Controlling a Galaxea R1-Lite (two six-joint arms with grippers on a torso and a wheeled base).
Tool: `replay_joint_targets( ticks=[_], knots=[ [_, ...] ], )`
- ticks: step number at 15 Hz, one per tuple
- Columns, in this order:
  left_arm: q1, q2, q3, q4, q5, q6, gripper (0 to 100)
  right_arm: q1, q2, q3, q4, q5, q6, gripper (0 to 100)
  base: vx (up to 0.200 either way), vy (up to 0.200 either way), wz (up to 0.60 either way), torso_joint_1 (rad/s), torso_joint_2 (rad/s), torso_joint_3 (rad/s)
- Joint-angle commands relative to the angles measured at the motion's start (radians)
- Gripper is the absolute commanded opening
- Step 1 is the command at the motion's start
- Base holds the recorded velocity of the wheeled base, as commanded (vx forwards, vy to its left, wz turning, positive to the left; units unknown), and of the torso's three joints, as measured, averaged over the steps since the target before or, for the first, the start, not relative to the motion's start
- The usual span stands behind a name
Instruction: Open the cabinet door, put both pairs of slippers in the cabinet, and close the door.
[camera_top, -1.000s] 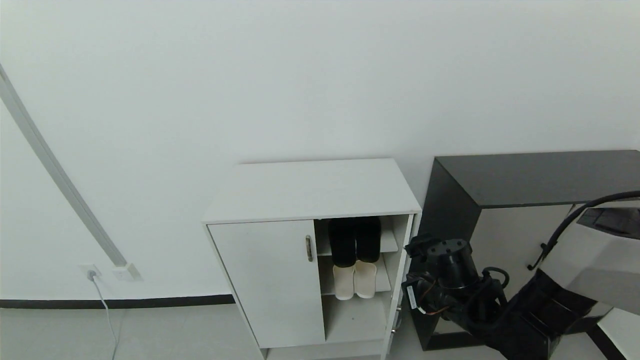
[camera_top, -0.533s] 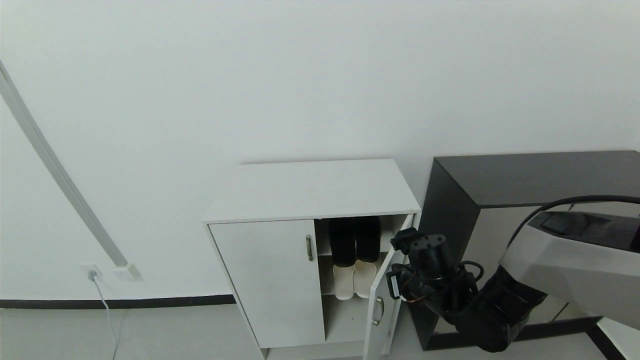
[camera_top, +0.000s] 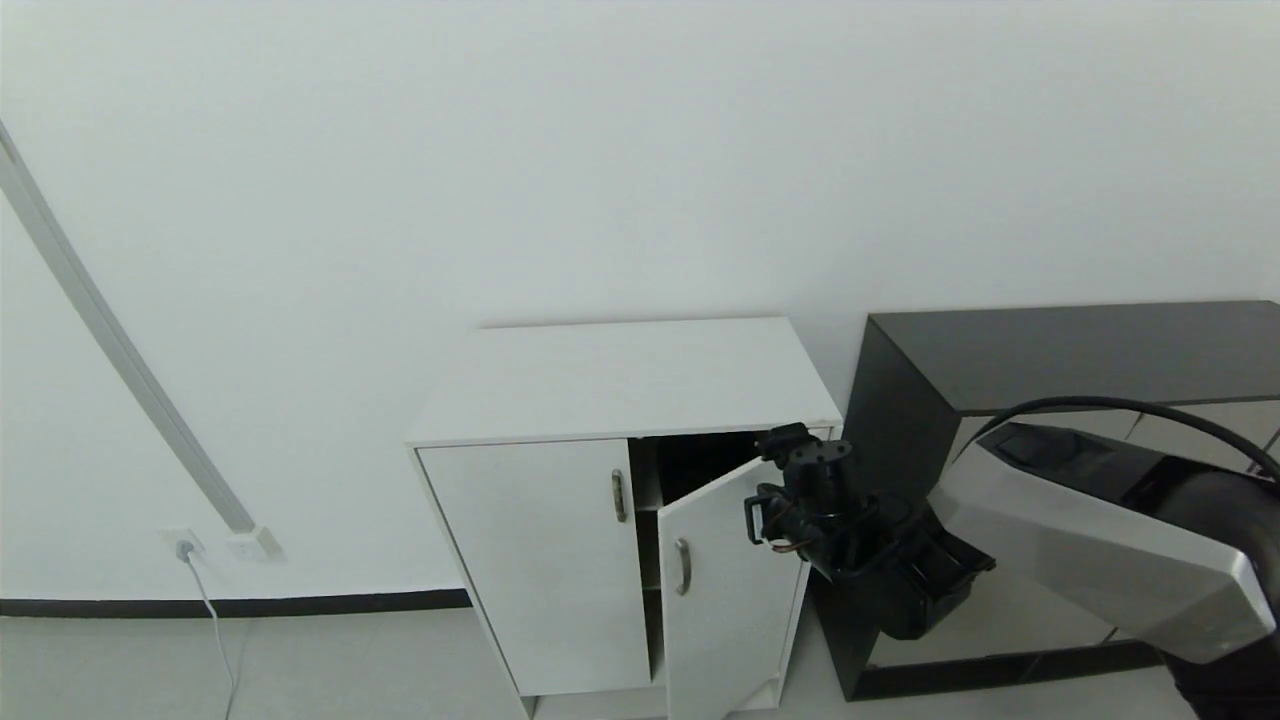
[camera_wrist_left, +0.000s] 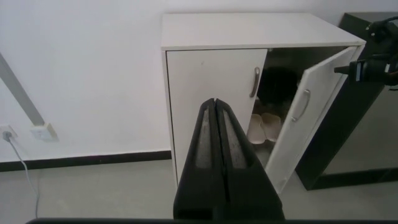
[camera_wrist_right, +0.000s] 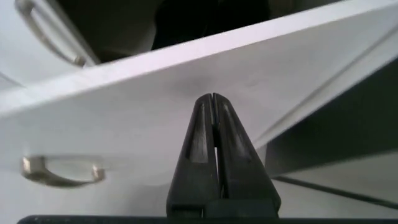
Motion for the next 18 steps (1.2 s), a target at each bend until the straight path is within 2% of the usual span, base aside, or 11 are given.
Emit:
replay_joint_targets(
  ticks=[1, 10, 18],
  knots=[
    [0.001, 0.001, -0.001, 0.000, 0.000, 0.000, 0, -0.019, 0.067, -0.073, 0.002, 0.000, 0.000, 0, 0.000, 0.000, 0.00, 0.000, 0.00, 0.000],
    [0.001, 0.001, -0.001, 0.000, 0.000, 0.000, 0, -0.057, 0.110, -0.232, 0.116, 0.001, 0.000, 0, 0.000, 0.000, 0.00, 0.000, 0.00, 0.000],
    [0.001, 0.001, 0.001, 0.000, 0.000, 0.000, 0, -0.073, 0.127, -0.292, 0.163, 0.000, 0.000, 0, 0.000, 0.000, 0.00, 0.000, 0.00, 0.000]
  ],
)
